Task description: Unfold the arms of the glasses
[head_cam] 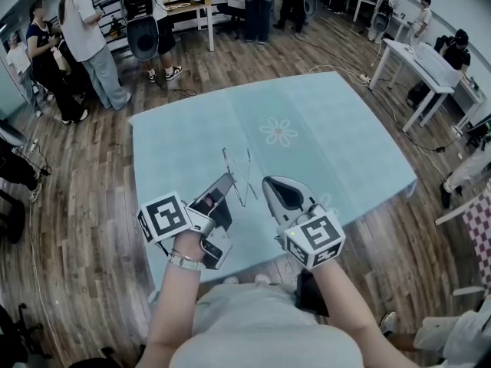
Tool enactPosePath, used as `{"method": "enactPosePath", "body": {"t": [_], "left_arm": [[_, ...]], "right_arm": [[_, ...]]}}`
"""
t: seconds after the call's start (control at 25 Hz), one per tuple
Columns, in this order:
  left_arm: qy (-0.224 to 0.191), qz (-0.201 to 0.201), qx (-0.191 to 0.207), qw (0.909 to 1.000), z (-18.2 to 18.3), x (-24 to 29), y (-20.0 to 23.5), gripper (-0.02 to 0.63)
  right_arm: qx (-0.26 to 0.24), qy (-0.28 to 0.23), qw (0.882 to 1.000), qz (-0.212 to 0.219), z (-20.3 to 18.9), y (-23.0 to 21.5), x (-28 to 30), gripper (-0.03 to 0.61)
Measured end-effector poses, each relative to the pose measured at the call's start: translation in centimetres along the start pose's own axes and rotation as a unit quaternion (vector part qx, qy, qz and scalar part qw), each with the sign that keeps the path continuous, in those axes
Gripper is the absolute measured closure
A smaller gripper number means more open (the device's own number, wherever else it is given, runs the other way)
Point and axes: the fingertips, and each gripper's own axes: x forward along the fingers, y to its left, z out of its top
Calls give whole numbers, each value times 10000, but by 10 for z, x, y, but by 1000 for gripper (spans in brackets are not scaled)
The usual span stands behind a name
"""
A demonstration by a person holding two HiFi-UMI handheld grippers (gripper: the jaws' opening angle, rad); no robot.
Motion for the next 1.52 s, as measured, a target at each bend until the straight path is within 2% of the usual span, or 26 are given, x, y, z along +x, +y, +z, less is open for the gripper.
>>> {"method": "enactPosePath", "body": {"t": [0.16,0.2,0.24,0.28,0.32,0.72,0.76,0.8,0.84,1.52], "left_arm": [[-30,-74,-56,10000,0,2,-2,603],[-39,-65,-79,9999,0,2,-1,603],[-48,-55,-99,9999,0,1,0,603],[-51,-47,-112,9999,0,1,0,603],[-47,-37,-117,9999,0,1,0,603],[-17,81,-144,9999,-1,-2,3,603],[-16,84,-142,9999,0,-2,3,603],[-18,87,-140,9999,0,-2,3,603],[-23,90,-140,9999,0,-2,3,603],[70,22,-179,9998,-4,-2,6,603]], "right_arm": [[35,-21,9998,195,-7,7,-10,567],[51,11,9997,249,-11,9,-11,545],[57,55,9995,304,-14,12,-12,483],[50,101,9993,347,-17,14,-13,456],[25,144,9992,372,-20,17,-13,456],[-338,542,9968,481,-44,33,-6,456],[-356,540,9969,454,-44,34,-4,465],[-373,521,9971,417,-44,35,-3,526],[-382,501,9972,391,-44,35,-2,558],[-388,466,9980,199,-42,11,-8,560]]}}
